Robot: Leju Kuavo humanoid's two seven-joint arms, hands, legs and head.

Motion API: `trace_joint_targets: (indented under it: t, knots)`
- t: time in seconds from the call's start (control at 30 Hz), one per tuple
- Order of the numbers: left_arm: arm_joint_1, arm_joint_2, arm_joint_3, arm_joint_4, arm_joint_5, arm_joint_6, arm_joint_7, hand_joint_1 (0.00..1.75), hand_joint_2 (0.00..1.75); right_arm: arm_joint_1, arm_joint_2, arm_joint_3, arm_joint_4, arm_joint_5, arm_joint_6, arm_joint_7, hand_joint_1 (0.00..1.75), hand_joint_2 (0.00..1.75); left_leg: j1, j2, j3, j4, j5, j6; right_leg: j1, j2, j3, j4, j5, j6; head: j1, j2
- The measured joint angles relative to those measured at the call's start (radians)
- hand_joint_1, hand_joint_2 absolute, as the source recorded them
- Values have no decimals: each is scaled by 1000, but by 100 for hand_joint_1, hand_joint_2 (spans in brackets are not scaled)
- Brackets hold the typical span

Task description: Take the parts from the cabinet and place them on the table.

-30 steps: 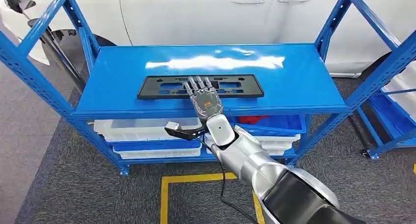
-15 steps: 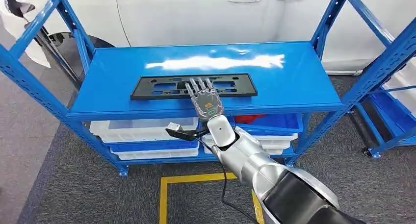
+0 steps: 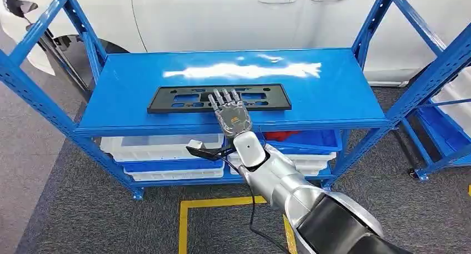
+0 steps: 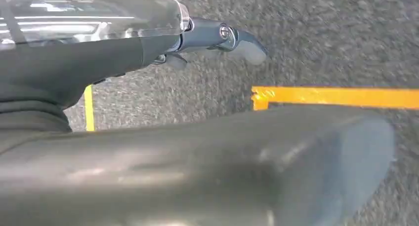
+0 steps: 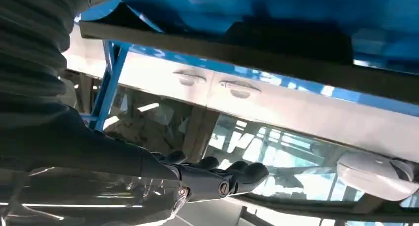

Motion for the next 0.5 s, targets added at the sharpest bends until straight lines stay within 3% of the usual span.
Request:
trace_joint_targets:
  t: [0.07,0.13,0.17,0.2,0.23,0.3,0.33,0.37,0.47,0.5]
  knots:
    - [-2,0,0,0,0,0,-3,0,0,-4,0,-2,0,0,-1,0,0,175,0,0,-1,-3,3,8,-6,-1,-28,64,-47,11,0,0]
    - [-2,0,0,0,0,0,-6,0,0,0,-1,-2,1,0,-3,-1,0,175,-1,1,-1,-3,3,9,-13,-1,-106,234,-124,20,0,0]
    - [-1,0,0,0,0,0,-6,0,0,5,-2,-3,2,0,-3,-1,0,175,-1,1,-1,-2,2,10,-16,-1,-140,302,-140,24,0,0]
    - [0,0,0,0,0,0,-6,0,0,8,-2,-3,3,1,-3,-1,0,175,-1,1,-1,-2,2,9,-18,-1,-150,316,-132,25,0,0]
    - [0,0,0,0,0,0,-6,0,0,8,-3,-4,3,3,-3,-1,0,175,0,0,-1,-1,2,9,-21,-2,-136,280,-102,26,0,0]
    - [-1,0,0,0,0,0,-7,0,0,4,-3,-7,3,4,-3,-1,0,175,0,-1,1,2,-1,5,-24,-2,-53,106,-11,22,0,0]
    - [-2,0,0,0,0,0,-7,0,0,2,-3,-8,3,4,-3,-1,0,175,0,-2,1,3,-3,1,-24,-2,-11,18,17,18,0,0]
    - [-2,0,0,0,0,0,-8,0,0,0,-3,-8,3,5,-4,-1,0,175,-7,-2,-3,7,-4,-5,-17,-2,-5,3,7,13,0,0]
    - [-1,0,0,0,3,3,-4,0,0,2,-3,-10,3,7,-4,-1,0,175,-2,-2,-1,0,-1,-23,-12,1,-11,5,9,-5,0,0]
    - [-2,1,3,0,20,-3,-6,0,0,1,-3,-10,2,8,-4,-1,0,175,-2,-2,1,-2,-2,-31,-16,1,-8,-6,14,-15,0,0]
